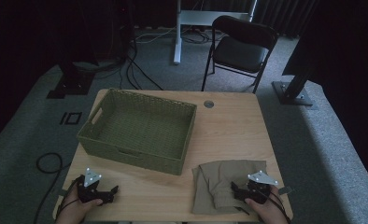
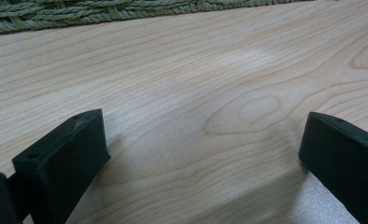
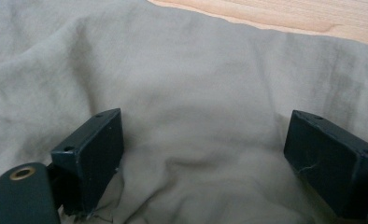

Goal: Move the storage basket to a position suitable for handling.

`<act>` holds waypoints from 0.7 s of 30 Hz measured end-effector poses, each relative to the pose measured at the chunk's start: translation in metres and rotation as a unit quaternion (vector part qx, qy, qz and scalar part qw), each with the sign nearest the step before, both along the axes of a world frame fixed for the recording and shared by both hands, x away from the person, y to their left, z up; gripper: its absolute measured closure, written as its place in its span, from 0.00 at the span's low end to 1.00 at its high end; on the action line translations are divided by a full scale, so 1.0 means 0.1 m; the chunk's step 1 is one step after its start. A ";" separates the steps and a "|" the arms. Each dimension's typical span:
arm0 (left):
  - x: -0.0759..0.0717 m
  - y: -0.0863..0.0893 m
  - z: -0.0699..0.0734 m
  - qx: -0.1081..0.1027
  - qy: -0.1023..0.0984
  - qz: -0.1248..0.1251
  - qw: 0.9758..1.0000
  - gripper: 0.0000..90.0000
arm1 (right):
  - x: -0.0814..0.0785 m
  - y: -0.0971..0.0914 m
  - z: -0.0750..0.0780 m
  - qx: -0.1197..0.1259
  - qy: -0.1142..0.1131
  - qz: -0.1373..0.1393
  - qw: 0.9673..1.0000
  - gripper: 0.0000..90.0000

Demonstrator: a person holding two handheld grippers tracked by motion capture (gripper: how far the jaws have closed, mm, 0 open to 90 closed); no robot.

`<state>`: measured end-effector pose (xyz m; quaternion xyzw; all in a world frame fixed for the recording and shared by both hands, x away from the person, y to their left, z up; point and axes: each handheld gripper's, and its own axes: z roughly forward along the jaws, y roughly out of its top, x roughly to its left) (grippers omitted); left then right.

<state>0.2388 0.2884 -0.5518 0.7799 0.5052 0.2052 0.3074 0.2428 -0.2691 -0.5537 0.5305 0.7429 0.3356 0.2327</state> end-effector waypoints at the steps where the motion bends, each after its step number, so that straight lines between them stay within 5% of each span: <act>1: 0.00 0.00 0.00 0.000 0.000 -0.002 1.000 0.02 | 0.00 0.00 0.00 -0.001 0.000 0.000 1.000 0.13; 14: 0.02 0.10 0.06 -0.005 -0.007 -0.025 1.000 0.02 | 0.01 0.01 0.13 0.008 0.000 0.036 0.999 0.14; 21: 0.04 0.17 0.12 -0.015 -0.013 -0.017 1.000 0.02 | 0.03 0.11 0.22 0.019 -0.009 0.048 0.999 0.14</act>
